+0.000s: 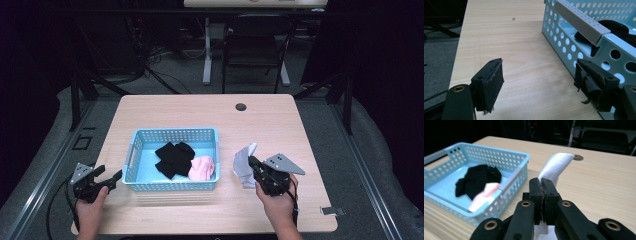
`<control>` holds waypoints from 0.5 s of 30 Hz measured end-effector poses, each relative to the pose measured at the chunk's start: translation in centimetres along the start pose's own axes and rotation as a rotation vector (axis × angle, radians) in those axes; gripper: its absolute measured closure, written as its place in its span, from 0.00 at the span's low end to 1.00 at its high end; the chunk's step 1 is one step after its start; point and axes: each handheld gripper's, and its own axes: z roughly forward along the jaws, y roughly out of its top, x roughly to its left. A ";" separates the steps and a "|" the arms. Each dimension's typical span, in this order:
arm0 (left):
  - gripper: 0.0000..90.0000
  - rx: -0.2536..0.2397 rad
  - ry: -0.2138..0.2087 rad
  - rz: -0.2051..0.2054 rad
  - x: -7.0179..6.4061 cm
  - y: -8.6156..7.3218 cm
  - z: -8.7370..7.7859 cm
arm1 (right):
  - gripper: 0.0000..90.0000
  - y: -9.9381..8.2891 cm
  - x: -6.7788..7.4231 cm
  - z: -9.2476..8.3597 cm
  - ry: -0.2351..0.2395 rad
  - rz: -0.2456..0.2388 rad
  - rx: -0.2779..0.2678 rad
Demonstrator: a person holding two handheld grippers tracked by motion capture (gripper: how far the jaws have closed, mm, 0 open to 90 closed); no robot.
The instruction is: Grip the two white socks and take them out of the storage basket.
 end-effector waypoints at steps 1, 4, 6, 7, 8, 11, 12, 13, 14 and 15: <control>0.26 -0.001 0.000 0.000 0.0 0.0 0.0 | 0.98 -0.1 -0.1 0.0 -0.004 -0.001 0.004; 0.26 0.000 0.001 0.000 0.0 0.0 0.0 | 0.98 -1.0 -0.6 0.3 -0.024 0.005 0.029; 0.26 0.007 0.000 0.002 0.0 0.0 0.0 | 0.98 -1.6 -1.1 0.4 -0.038 0.010 0.044; 0.26 0.007 0.001 0.002 0.0 0.0 0.0 | 0.98 -1.9 -1.4 0.5 -0.048 0.017 0.051; 0.26 0.007 0.001 0.002 0.0 0.0 0.0 | 0.97 -2.1 -1.6 0.5 -0.058 0.018 0.058; 0.26 0.006 0.000 0.002 -0.1 0.0 0.0 | 0.97 -2.9 -2.4 0.6 -0.085 0.044 0.063; 0.26 0.006 0.000 0.002 -0.1 0.0 0.0 | 0.97 -3.1 -2.6 0.7 -0.096 0.049 0.067; 0.26 0.006 0.000 0.002 0.0 0.0 0.0 | 0.97 -3.3 -2.9 0.7 -0.108 0.054 0.071; 0.26 0.007 0.000 0.002 0.0 0.0 0.0 | 0.97 -3.5 -3.1 0.7 -0.113 0.066 0.069; 0.26 0.007 0.000 0.002 0.0 0.0 0.0 | 0.97 -3.5 -3.1 0.7 -0.113 0.066 0.069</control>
